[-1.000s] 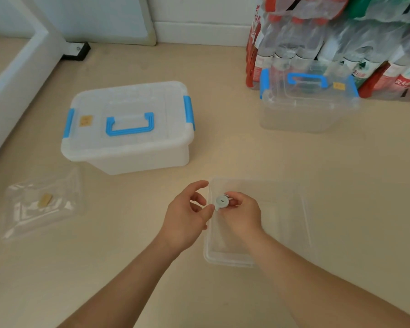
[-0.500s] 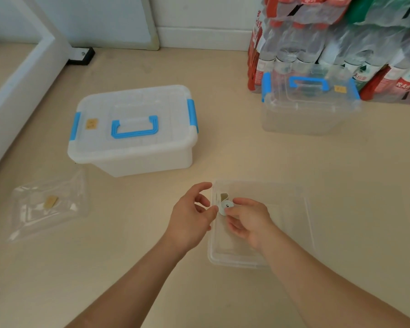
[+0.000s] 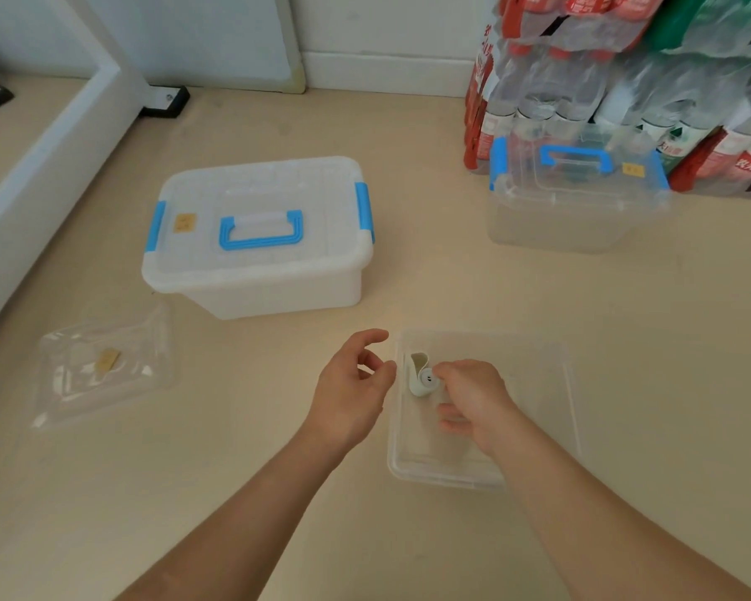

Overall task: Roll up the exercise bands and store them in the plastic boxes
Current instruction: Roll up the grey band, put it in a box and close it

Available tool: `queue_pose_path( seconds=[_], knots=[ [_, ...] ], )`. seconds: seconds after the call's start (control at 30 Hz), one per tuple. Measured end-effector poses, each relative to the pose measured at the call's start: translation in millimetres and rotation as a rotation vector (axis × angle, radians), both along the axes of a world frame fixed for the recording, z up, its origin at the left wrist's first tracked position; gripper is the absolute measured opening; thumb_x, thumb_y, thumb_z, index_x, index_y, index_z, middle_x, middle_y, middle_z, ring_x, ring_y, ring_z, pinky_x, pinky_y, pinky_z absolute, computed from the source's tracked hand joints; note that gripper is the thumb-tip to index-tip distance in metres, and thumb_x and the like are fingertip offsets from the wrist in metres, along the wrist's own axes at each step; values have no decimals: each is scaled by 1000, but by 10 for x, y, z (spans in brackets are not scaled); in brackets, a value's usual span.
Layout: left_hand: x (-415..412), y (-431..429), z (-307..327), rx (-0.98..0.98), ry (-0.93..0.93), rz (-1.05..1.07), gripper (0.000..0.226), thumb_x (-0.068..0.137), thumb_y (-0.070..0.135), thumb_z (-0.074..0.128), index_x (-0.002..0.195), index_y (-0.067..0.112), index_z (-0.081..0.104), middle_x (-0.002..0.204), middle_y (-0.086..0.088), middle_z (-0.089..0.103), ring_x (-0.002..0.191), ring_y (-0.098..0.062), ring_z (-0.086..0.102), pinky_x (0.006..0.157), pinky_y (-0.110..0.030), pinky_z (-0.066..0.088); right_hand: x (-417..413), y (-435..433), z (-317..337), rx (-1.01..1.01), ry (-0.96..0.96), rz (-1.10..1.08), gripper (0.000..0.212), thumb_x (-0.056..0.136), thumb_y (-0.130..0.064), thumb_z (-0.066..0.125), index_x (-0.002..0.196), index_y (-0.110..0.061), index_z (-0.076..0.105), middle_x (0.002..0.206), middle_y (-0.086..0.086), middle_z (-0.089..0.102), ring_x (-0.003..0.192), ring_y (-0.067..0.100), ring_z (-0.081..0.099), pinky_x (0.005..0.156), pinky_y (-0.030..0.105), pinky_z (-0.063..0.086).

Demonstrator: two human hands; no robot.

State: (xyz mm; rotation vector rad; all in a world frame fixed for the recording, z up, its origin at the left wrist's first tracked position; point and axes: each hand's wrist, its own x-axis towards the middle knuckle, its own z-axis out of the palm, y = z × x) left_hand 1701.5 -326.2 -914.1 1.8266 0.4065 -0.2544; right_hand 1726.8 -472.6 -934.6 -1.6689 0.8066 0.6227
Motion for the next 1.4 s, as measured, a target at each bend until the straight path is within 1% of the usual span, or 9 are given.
queue_pose_path(
  seconds=[0.2,0.33,0.5,0.67,0.8,1.0,1.17,1.27,1.4],
  knots=[
    [10,122,63,-21,-37,140,30,89,10,51,107,32,62,78,7,53,53,-7,49,56,-28,51,141,-91,224,-579,-121,557,31,80,-37,51,59,-16,42,60,4,48,68,30,58,60,29,43],
    [21,439,29,46,-66,306,31,88,8,47,101,29,64,75,6,52,58,-12,49,59,-33,51,283,-46,571,-733,-188,686,33,74,-39,47,68,-11,62,72,5,69,73,27,64,70,30,51],
    [27,1247,-233,432,59,319,38,84,9,48,118,23,59,114,-1,57,94,-19,59,82,-34,50,328,376,1014,-505,-426,648,32,78,-31,51,64,-8,67,55,0,69,60,23,68,69,39,57],
    [-27,1972,-537,865,325,118,64,82,13,53,143,16,34,154,-14,24,138,-37,25,111,-46,29,82,911,957,-421,-527,734,30,80,-32,51,72,-8,66,68,7,70,69,29,66,67,38,55],
    [13,2240,-703,936,462,46,68,82,13,51,144,11,23,146,-21,28,136,-41,25,111,-47,26,-229,1161,721,-320,-514,902,21,86,-27,50,92,-21,70,95,-3,71,87,21,63,77,29,51],
    [-55,2056,-707,1160,425,-44,39,79,14,48,118,12,51,119,-13,55,112,-33,51,88,-42,42,-412,1450,470,-138,-415,943,38,90,-28,49,128,-25,53,124,-2,59,109,18,56,95,29,43],
    [-415,1404,-577,809,304,-170,30,83,14,48,103,23,69,104,-2,71,95,-24,65,82,-33,53,-501,1526,189,-113,-282,853,50,90,-28,49,139,-25,40,136,5,51,122,23,51,98,30,42],
    [-743,1261,-598,797,176,-46,43,77,8,51,115,24,65,122,1,63,115,-21,53,90,-34,49,-631,1493,-27,-214,-181,872,60,89,-31,48,145,-21,28,142,9,44,131,31,40,105,34,35],
    [-1187,1507,-746,789,464,191,59,79,20,54,136,21,39,145,-7,35,135,-28,27,103,-42,32,-856,1436,-240,-267,-92,864,70,85,-22,49,148,-18,18,151,12,29,141,32,25,115,36,23]
  ],
)
